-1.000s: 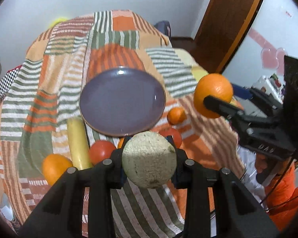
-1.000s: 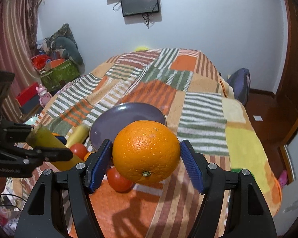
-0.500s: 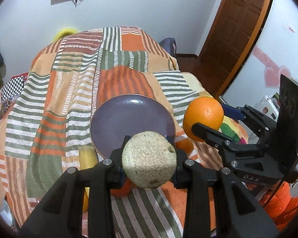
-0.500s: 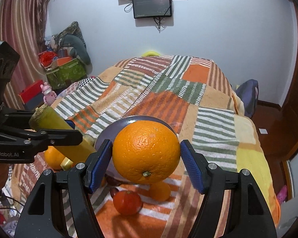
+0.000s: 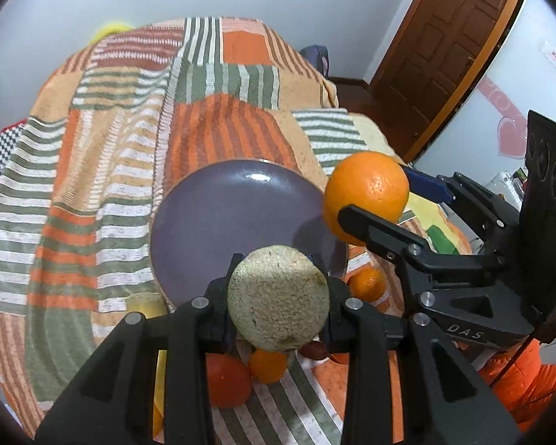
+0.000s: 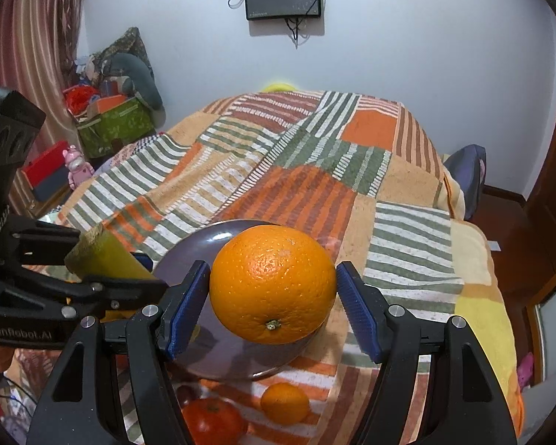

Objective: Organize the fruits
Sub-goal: 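Carry the banana in the left tool and the orange in the right tool over the purple plate, then lower the banana onto the plate and open the left tool while the right tool releases the orange there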

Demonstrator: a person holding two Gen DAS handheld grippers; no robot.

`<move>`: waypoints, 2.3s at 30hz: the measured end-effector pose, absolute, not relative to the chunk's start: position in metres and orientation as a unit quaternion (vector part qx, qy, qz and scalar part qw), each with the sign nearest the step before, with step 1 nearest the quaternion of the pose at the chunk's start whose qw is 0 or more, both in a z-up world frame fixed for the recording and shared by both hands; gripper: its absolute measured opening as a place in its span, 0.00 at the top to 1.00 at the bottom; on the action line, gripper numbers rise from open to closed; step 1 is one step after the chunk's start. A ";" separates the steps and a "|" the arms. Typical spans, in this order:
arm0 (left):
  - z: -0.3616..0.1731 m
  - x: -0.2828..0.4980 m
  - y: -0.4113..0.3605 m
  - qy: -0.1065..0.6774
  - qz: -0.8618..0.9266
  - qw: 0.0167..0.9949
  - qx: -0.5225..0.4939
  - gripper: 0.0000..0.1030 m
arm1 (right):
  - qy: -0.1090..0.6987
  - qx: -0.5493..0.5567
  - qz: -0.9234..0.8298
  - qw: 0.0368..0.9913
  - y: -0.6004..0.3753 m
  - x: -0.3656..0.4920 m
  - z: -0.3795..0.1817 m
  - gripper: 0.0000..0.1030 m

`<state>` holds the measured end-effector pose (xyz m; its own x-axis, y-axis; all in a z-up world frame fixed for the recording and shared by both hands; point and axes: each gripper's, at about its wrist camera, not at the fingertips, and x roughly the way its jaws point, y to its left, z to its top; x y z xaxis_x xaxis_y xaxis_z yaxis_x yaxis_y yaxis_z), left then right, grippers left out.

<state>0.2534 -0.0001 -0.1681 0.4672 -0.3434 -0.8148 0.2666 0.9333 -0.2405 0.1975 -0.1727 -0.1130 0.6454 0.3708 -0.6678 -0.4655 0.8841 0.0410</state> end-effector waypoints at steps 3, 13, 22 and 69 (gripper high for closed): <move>-0.177 0.263 0.000 0.496 -0.184 0.847 -0.045 0.68 | 0.360 -0.072 0.230 0.901 -0.170 0.205 -0.120 0.35; -0.194 0.289 0.010 0.514 -0.182 0.837 -0.053 0.68 | 0.379 -0.077 0.232 0.893 -0.162 0.225 -0.136 0.35; -0.198 0.307 0.025 0.507 -0.161 0.845 -0.060 0.60 | 0.393 -0.087 0.233 0.885 -0.151 0.238 -0.145 0.35; -0.158 0.286 0.057 0.476 -0.076 0.875 -0.051 0.32 | 0.369 -0.091 0.226 0.897 -0.153 0.221 -0.110 0.33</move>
<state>0.2857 0.0572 -0.1579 0.5354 -0.1815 -0.8249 0.0840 0.9832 -0.1617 0.2206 -0.1534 -0.1103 0.6256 0.3386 -0.7028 -0.4722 0.8815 0.0043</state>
